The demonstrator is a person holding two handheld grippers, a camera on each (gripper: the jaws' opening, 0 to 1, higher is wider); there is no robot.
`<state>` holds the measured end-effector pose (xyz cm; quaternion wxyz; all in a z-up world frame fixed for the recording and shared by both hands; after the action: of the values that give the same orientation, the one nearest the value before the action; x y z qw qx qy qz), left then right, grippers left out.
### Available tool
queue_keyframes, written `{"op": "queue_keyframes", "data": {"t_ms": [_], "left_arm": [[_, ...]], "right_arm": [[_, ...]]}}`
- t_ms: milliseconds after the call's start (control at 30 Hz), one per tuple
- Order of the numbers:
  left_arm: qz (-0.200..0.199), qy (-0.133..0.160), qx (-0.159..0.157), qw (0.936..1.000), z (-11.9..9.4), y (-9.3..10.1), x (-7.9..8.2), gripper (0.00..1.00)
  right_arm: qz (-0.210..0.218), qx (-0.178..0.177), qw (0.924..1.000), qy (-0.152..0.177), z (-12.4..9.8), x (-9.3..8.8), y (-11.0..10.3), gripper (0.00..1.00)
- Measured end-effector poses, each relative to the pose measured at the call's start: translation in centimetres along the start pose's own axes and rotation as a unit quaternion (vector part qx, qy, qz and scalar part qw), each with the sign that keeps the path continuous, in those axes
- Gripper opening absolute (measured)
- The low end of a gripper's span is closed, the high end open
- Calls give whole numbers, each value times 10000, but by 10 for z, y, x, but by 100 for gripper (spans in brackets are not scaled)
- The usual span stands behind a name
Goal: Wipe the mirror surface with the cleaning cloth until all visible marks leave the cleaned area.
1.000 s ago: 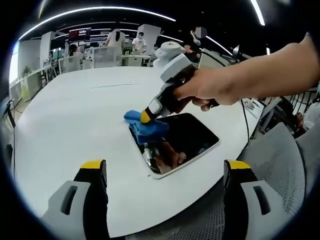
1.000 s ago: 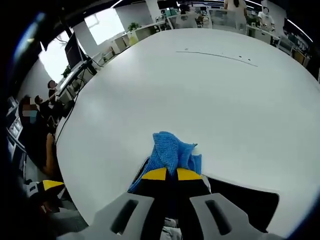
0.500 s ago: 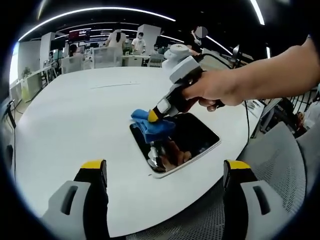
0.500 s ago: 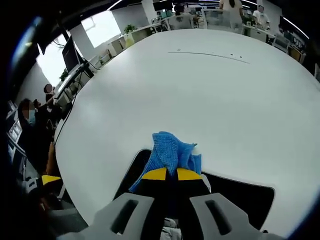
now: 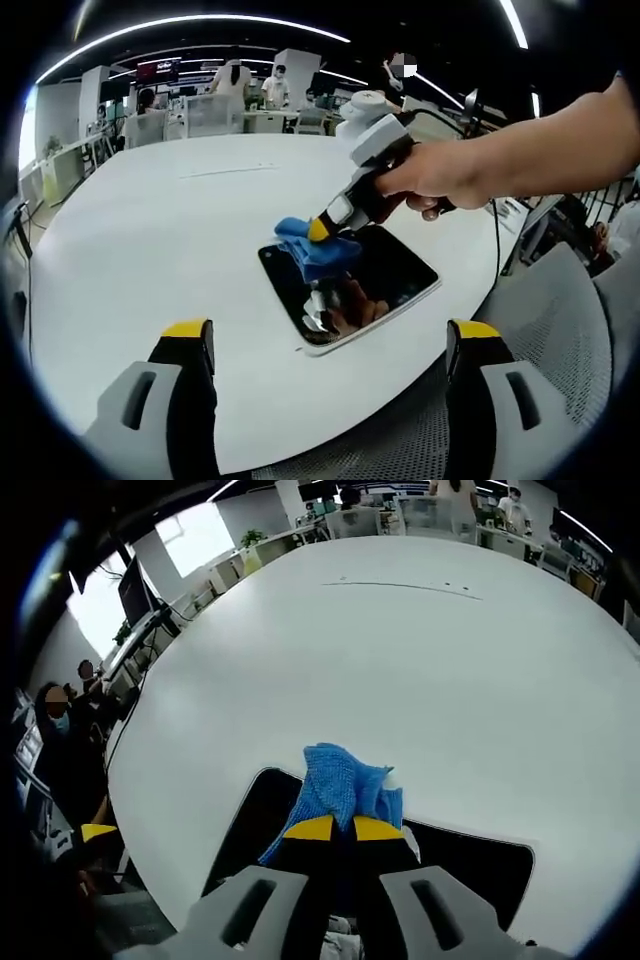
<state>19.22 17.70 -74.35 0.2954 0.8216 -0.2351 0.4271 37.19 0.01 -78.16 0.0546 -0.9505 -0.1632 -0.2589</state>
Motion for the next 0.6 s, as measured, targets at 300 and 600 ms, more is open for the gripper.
{"op": "queue_keyframes", "data": {"t_ms": [300,600], "left_arm": [[51,35,-43,10000,1,2,2,96],[63,73,-111,9999,2,2,3,99]], "right_arm": [[113,-57,9999,23,-1,-2,-1,0],[201,-47,9998,25,-9,-16,-9,0]]}}
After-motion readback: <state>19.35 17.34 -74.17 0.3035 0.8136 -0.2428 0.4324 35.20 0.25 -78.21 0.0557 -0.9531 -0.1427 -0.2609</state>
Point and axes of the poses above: the point that each gripper's makers call its tool centre point, and the gripper's own axes: z roughly forward along the fingers, y roughly to its right, x roughly out of its top, the point moved 10 cm from there along -z, roughly backward along the fingers, and after that the axes turned 12 degrees about -x, right-handed, at the moved point
